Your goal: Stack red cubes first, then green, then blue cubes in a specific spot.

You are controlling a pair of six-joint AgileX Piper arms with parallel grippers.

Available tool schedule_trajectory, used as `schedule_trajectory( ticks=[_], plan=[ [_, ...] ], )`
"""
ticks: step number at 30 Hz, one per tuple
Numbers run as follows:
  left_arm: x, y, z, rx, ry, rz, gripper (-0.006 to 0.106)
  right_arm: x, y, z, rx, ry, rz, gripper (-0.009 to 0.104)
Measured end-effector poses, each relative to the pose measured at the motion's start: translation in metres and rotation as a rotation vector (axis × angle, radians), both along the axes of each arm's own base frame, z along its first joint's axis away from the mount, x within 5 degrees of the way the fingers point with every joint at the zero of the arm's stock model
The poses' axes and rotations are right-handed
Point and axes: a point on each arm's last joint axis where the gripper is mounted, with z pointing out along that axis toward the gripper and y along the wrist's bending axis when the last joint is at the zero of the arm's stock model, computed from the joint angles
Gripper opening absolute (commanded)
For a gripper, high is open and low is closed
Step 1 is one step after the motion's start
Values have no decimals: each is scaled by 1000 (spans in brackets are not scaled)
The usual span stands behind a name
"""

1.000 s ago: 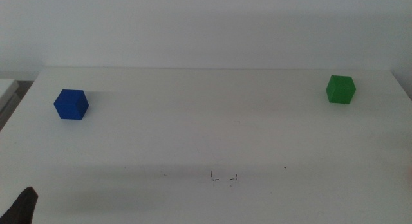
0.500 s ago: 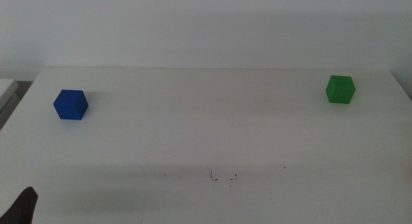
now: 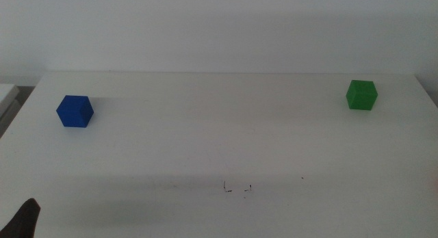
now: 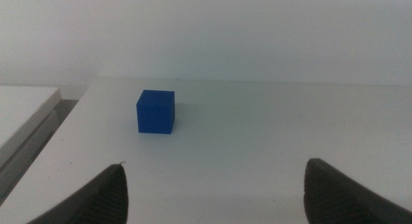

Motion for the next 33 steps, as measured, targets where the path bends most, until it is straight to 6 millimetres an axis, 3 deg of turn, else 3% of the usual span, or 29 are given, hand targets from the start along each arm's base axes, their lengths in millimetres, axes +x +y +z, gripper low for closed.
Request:
schedule_trajectory(
  ticks=[4, 16, 18, 24, 26, 29, 33],
  plan=[
    [0, 0, 0, 0, 0, 0, 94, 5, -1, -6, -5, -5, 30, 93],
    [0, 0, 0, 0, 0, 0, 94, 19, -6, -50, 20, 64, 43, 90],
    [0, 0, 0, 0, 0, 0, 94, 20, -6, -58, 26, 84, 43, 81],
    [0, 0, 0, 0, 0, 0, 94, 23, -7, -67, 32, 99, 44, 22],
    [0, 0, 0, 0, 0, 0, 94, 23, -7, -67, 32, 97, 39, 9],
    [0, 0, 0, 0, 0, 0, 94, 21, -5, -63, 36, 104, 4, 5],
    [0, 0, 0, -2, 0, 0, 94, 27, 15, -33, 24, 59, -46, 5]
  ],
)
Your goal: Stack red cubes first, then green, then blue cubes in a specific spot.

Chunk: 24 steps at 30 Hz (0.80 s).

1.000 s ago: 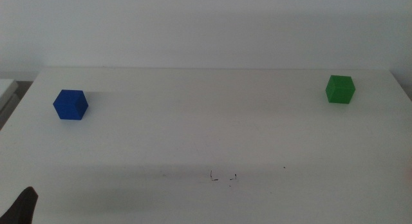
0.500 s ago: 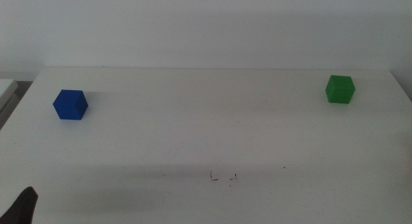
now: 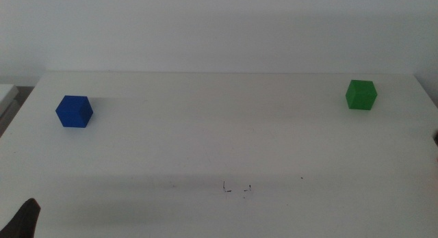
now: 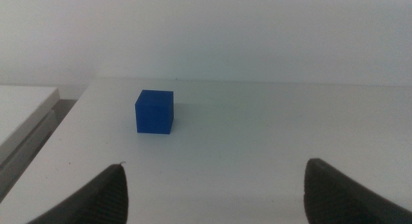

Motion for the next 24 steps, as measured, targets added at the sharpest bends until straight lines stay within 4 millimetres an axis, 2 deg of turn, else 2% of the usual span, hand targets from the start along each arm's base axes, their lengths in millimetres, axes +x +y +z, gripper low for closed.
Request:
schedule_trajectory(
  ticks=[2, 4, 7, 10, 13, 18, 22, 24],
  plan=[
    [0, 0, 0, 0, 0, 0, 94, 5, 18, 21, -3, -30, -36, 5],
    [0, 0, 0, 0, 0, 0, 94, 10, 49, 41, 0, -44, -63, 5],
    [0, 0, 0, 0, 0, 0, 94, 17, 107, 60, 15, -79, -49, 5],
    [0, 0, 0, 0, 0, 0, 94, 13, 172, 69, 11, -122, 3, 5],
    [0, 0, 0, 0, 0, 0, 94, 1, 228, 65, 12, -132, 29, 5],
    [0, 0, 0, 0, 0, 0, 94, -14, 304, 44, 47, -104, 63, 6],
    [0, 0, 0, 0, 0, 0, 94, -17, 345, 33, 87, -87, 79, 11],
    [0, 0, 0, 0, 0, 0, 94, -15, 356, 32, 98, -94, 75, 11]
  ],
)
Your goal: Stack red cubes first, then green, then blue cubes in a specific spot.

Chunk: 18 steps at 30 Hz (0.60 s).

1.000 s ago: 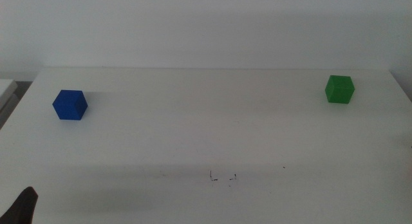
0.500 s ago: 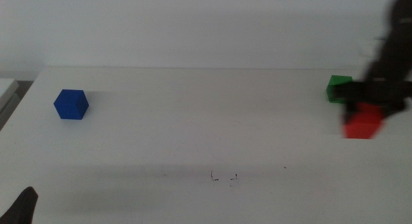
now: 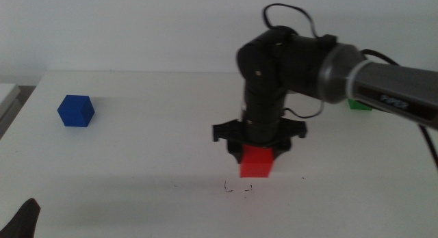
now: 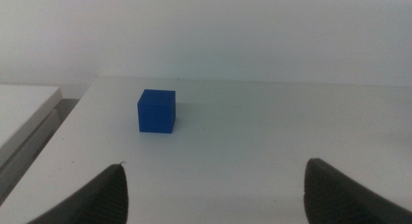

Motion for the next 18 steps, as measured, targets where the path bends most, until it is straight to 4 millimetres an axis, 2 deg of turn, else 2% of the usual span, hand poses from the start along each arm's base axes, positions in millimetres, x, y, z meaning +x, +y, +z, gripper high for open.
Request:
schedule_trajectory(
  ticks=[6, 18],
  plan=[
    [0, 0, 0, 0, 0, 0, 94, -1, 24, -1, 22, -19, 0, 12],
    [0, 0, 0, 0, 0, 0, 94, 7, 26, -26, -38, -30, -31, 12]
  ],
)
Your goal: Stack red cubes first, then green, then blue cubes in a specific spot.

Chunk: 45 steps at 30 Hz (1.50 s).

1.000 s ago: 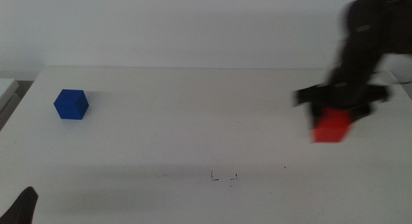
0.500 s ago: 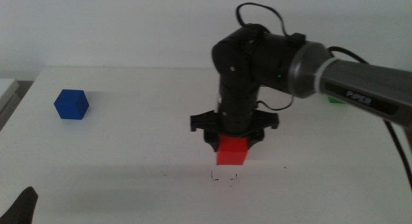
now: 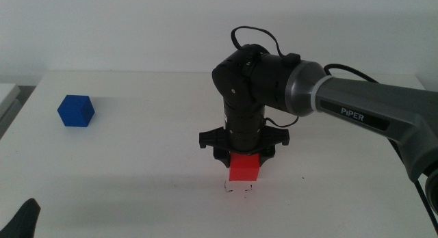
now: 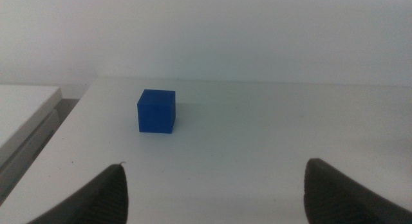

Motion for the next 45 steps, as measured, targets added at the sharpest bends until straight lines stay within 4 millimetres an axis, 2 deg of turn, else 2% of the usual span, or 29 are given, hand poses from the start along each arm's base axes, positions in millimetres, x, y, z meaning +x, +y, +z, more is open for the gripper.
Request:
schedule_trajectory(
  ticks=[11, 27, 28, 31, 33, 36, 39, 41, 43, 45],
  plan=[
    [0, 0, 0, 0, 0, 0, 94, 3, 3, -16, -15, 13, -11, 12],
    [0, 0, 0, 0, 0, 0, 94, 3, 8, -27, -13, 17, -2, 12],
    [0, 0, 0, 0, 0, 0, 94, 3, 8, -27, -13, 17, -3, 61],
    [0, 0, 0, 0, 0, 0, 94, 3, 8, -28, -19, 15, 5, 82],
    [0, 0, 0, 0, 0, 0, 94, 4, 7, -27, -28, 5, 18, 91],
    [0, 0, 0, 0, 0, 0, 94, 2, 4, -5, -17, -41, 69, 93],
    [0, 0, 0, 0, 0, 0, 94, -5, -3, 44, 28, -137, 137, 93],
    [0, 0, 0, 0, 0, 0, 94, -6, -21, 84, 61, -224, 172, 93],
    [0, 0, 0, 0, 0, 0, 94, 0, -46, 113, 73, -290, 165, 93],
    [0, 0, 0, 0, 0, 0, 94, 11, -74, 131, 55, -335, 153, 93]
  ],
)
